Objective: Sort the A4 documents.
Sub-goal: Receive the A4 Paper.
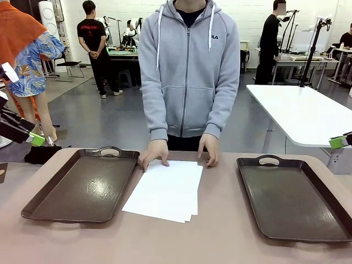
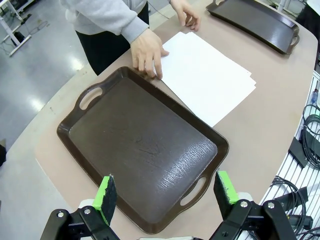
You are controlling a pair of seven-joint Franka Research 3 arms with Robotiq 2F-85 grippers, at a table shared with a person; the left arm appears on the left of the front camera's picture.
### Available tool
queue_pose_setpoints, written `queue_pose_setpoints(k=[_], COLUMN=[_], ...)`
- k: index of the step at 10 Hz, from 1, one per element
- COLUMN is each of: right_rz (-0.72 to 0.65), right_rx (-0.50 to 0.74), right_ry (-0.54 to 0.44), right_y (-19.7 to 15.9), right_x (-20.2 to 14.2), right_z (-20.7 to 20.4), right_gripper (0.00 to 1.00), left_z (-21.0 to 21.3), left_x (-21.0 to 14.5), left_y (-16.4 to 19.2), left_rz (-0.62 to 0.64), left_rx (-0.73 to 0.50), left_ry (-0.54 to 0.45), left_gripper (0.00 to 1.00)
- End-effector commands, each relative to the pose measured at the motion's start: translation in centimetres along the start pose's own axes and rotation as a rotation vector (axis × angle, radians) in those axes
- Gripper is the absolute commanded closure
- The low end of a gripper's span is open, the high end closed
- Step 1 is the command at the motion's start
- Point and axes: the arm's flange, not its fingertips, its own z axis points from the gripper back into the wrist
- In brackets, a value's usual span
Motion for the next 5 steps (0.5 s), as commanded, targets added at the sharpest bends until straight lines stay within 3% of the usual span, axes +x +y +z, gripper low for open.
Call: queue_pose_setpoints(k=[1,5], right_rz=[0.007,0.007], right_rx=[0.006,0.006], right_ry=[0.001,0.001], right_y=[-0.03,-0.03], right_x=[0.03,0.03], right_z=[-0.23,-0.23], right_gripper=[0.0,0.0], left_z=[0.01,0.01], left_x=[-0.02,-0.02], left_y=[0.01,0.01], left_rz=[0.0,0.0], left_rx=[-0.004,-0.004], left_ry=[-0.005,-0.005], left_gripper=[0.0,0.0])
